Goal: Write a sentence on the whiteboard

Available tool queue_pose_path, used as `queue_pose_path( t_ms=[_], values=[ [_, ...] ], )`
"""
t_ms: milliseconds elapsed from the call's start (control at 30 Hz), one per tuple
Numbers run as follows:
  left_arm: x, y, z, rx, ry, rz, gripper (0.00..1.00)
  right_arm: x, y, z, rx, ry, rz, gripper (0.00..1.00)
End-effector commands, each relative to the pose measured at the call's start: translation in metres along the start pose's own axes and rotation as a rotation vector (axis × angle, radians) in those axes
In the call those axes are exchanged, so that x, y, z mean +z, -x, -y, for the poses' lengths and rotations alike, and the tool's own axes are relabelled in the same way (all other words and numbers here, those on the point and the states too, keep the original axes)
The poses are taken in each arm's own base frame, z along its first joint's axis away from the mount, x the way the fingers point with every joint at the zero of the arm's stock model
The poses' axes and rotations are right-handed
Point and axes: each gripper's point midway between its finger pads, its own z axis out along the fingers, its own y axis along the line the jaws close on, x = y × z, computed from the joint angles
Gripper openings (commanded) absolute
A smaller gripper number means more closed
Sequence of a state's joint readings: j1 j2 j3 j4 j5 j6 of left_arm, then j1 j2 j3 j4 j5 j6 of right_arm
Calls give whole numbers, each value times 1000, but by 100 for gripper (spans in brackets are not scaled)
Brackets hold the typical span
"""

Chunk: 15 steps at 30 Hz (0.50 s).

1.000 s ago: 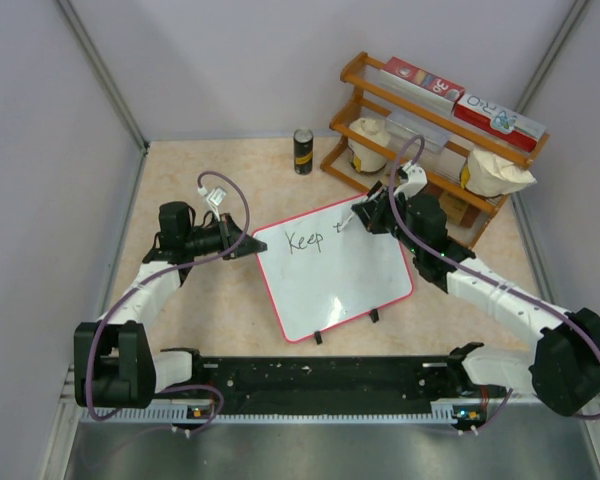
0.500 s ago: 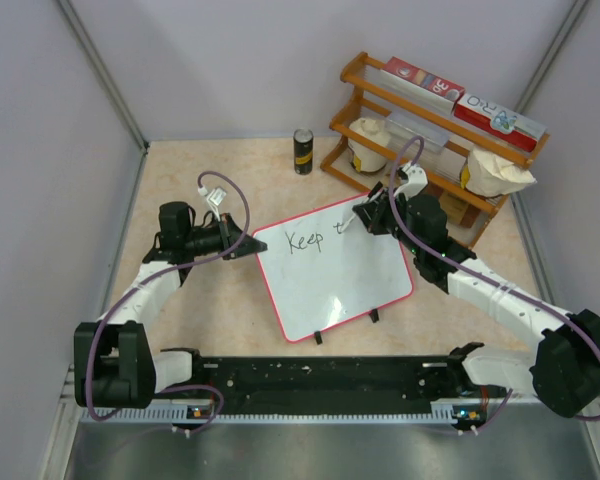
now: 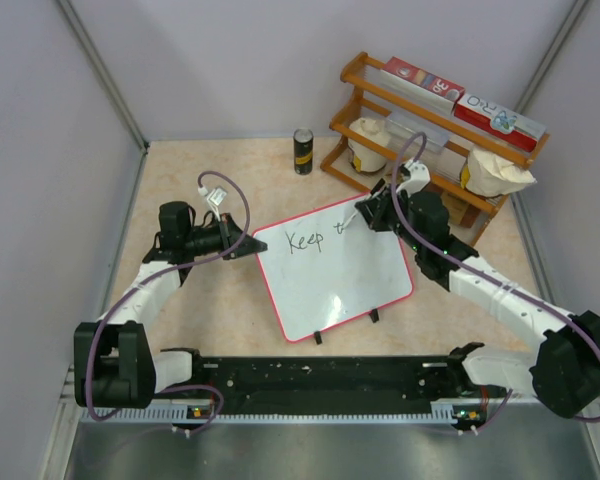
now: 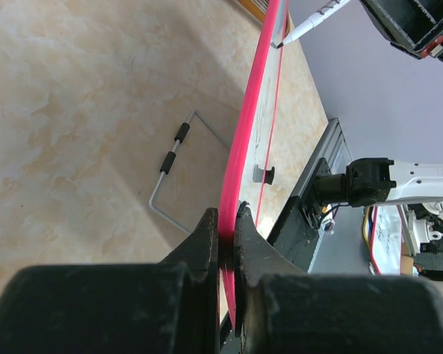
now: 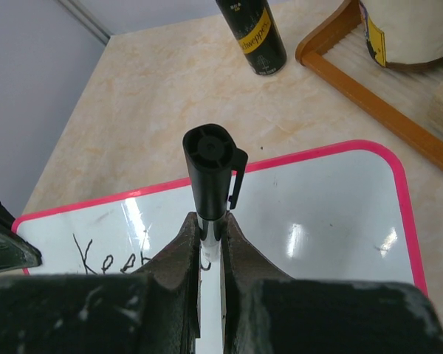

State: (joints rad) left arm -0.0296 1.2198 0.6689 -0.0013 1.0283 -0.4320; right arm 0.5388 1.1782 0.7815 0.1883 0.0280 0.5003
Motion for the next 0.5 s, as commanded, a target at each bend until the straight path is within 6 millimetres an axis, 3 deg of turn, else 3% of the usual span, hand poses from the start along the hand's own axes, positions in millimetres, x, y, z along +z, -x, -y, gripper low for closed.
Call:
queue_pose_path(
  t_ms=[0,267,467],
  values=[
    [3,-4,-23,84,107,-1,0,-10,53,-17,16,42,129,0],
    [3,-4,-23,85,108,0,0,-8,81,-8,28,18,180,0],
    [3,-4,-24,83,112,-1,0,2,82,-12,28,30,166,0]
  ],
)
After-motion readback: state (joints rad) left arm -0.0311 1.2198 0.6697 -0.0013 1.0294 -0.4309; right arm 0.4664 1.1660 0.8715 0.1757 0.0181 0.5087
